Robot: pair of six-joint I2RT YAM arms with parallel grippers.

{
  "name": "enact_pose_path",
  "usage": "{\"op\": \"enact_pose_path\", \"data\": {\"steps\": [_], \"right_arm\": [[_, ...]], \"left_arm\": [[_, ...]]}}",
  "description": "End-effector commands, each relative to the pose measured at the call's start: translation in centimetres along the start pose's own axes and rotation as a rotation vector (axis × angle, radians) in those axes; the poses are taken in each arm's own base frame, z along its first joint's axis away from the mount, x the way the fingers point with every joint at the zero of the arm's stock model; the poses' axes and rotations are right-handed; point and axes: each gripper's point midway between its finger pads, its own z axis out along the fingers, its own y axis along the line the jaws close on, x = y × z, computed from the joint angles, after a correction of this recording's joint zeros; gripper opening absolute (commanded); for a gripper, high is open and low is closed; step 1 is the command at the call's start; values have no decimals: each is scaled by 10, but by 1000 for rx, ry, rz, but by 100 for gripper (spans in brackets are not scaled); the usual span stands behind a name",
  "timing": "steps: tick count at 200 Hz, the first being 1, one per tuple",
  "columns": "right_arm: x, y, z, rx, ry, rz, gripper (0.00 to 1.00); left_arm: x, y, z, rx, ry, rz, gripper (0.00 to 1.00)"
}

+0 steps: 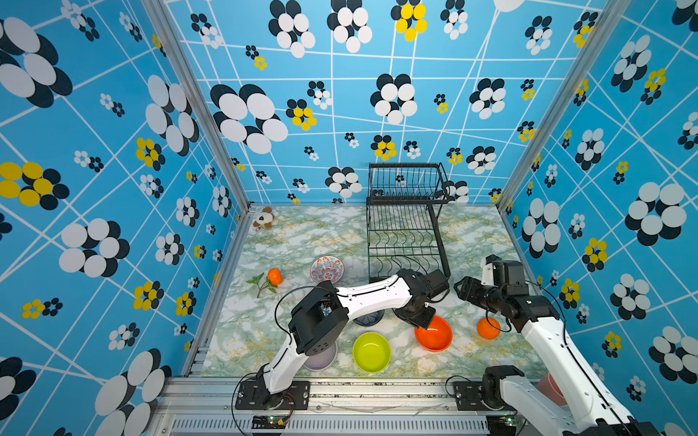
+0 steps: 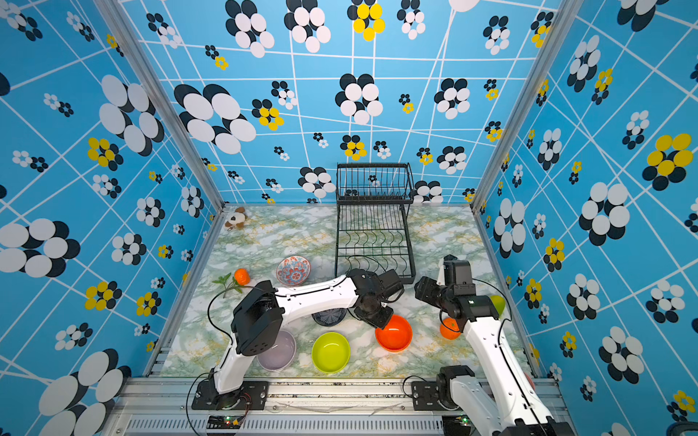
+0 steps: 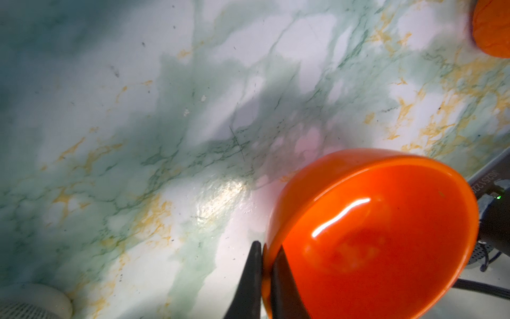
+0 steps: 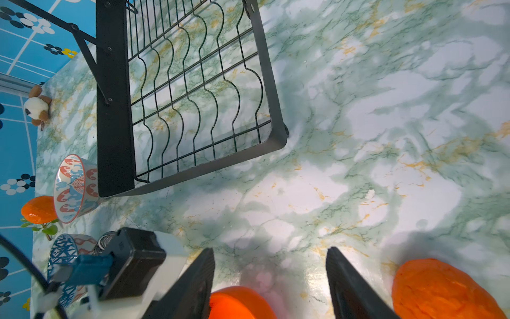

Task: Load bowls into a dish rack
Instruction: Pick up the bowl from the bottom-center of the table.

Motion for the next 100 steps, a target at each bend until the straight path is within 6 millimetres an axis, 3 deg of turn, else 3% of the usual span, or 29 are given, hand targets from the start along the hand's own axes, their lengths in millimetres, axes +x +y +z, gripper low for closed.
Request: {"op": "enact_pose_path", "data": {"steps": [1,41,83,100], "right_arm": [[-8,12,-20,-36,-23,-15,66],[-16,24,-39,-68,-48,-44,65],[-26,37,-53,-96,-66,-49,63],[-29,56,-60,-147,-72,-90,62]], "left_arm": [[-25,-9,-51,22,-142,-39,0],[-40,2,-82,-1,-248,-116,0],[-61,13,-100,19,-322,-211,0],[-71,17,-107,30,-348,-238,0]]}}
